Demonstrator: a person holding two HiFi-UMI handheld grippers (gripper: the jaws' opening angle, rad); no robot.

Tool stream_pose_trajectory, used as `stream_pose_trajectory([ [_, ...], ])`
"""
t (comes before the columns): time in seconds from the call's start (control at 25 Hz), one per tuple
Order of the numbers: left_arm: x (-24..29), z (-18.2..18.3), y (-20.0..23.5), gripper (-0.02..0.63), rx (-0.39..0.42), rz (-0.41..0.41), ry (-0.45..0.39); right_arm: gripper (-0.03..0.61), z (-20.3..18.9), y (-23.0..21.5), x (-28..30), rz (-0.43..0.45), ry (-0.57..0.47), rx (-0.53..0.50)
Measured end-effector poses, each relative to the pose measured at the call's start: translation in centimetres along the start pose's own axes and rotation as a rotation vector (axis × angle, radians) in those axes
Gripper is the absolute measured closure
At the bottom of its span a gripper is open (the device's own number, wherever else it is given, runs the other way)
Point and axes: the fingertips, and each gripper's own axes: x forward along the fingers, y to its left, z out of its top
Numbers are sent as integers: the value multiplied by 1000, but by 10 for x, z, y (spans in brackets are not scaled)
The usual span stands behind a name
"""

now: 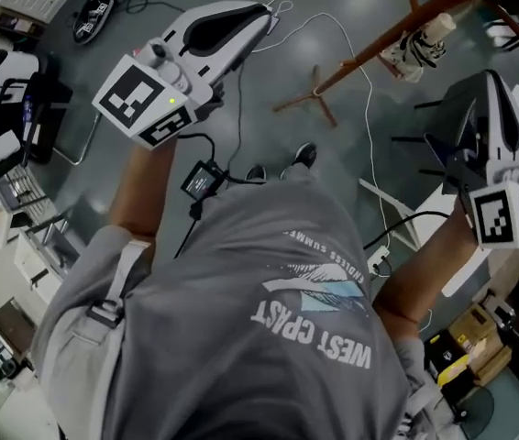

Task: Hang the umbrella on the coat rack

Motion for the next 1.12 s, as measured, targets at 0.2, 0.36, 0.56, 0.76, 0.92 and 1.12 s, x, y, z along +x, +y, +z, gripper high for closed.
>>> stream_pose_trajectory([
  [0.2, -22, -2, 2, 577, -12, 12, 5, 551, 2, 59, -26, 140, -40, 73],
  [0.36, -42, 0, -5, 577, -19, 7, -1, 551, -9, 97, -50, 182, -31, 128],
  [0.56, -63, 3, -13, 577, -30, -10, -7, 551, -18, 118, -64, 164, -27, 165],
  [0.76, -62, 2, -24, 577, -32, -29, -4, 551, -24, 114, -75, 140, -26, 177],
  [0.92, -57, 1, -32, 577, -34, -43, 1, 551, -27, 110, -80, 130, -22, 183],
  [1.12, -55, 1, -39, 577, -39, -47, 5, 551, -30, 107, -83, 132, -11, 193],
])
